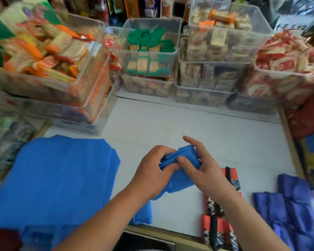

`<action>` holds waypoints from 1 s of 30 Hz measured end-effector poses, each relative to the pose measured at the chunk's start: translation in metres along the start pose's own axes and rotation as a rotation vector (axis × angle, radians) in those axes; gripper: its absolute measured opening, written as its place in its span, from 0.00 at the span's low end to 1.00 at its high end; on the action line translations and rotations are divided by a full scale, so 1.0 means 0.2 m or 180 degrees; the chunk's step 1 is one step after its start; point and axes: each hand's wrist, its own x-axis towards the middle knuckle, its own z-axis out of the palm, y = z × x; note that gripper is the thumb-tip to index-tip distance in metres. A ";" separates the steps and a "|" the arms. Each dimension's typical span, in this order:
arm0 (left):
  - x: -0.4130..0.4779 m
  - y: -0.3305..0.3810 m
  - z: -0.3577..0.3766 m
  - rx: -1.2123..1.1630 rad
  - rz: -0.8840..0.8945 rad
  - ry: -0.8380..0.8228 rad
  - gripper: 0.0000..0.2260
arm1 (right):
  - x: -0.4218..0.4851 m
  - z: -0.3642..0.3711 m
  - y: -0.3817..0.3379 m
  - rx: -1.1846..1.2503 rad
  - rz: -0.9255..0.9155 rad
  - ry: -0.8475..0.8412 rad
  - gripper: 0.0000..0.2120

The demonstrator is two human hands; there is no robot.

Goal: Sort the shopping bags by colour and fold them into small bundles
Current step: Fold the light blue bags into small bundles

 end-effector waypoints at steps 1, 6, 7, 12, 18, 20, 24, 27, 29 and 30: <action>-0.05 0.04 0.00 -0.0029 -0.0001 0.0039 0.12 | -0.04 -0.01 -0.03 -0.0055 0.0001 0.0000 0.20; -0.24 0.14 -0.04 0.0041 0.0092 -0.0305 0.27 | -0.26 0.02 -0.13 -0.0251 -0.0363 0.0061 0.15; -0.27 0.16 -0.06 0.0049 0.0119 -0.0344 0.27 | -0.29 0.03 -0.14 -0.0212 -0.0438 0.0032 0.16; -0.40 0.24 -0.08 -0.0105 0.0193 -0.0238 0.18 | -0.39 0.06 -0.20 -0.0136 -0.0554 0.0028 0.13; -0.49 0.25 -0.03 -0.0056 0.0242 -0.0002 0.07 | -0.42 0.07 -0.21 -0.0260 -0.0489 -0.0020 0.04; -0.50 0.25 -0.03 -0.0125 0.0242 -0.0006 0.09 | -0.43 0.07 -0.20 -0.0231 -0.0500 0.0050 0.04; -0.44 0.26 -0.08 -0.0094 -0.0161 -0.0601 0.18 | -0.42 0.03 -0.19 -0.0046 -0.0415 0.0311 0.04; -0.40 0.30 -0.09 -0.0337 -0.0360 -0.0912 0.19 | -0.43 -0.01 -0.19 0.0153 -0.0329 0.0385 0.03; -0.39 0.34 -0.09 -0.0622 -0.0294 -0.0866 0.16 | -0.43 -0.03 -0.20 0.0220 -0.0317 0.0371 0.03; -0.38 0.35 -0.09 -0.0732 -0.0287 -0.0772 0.14 | -0.43 -0.03 -0.20 0.0214 -0.0296 0.0341 0.04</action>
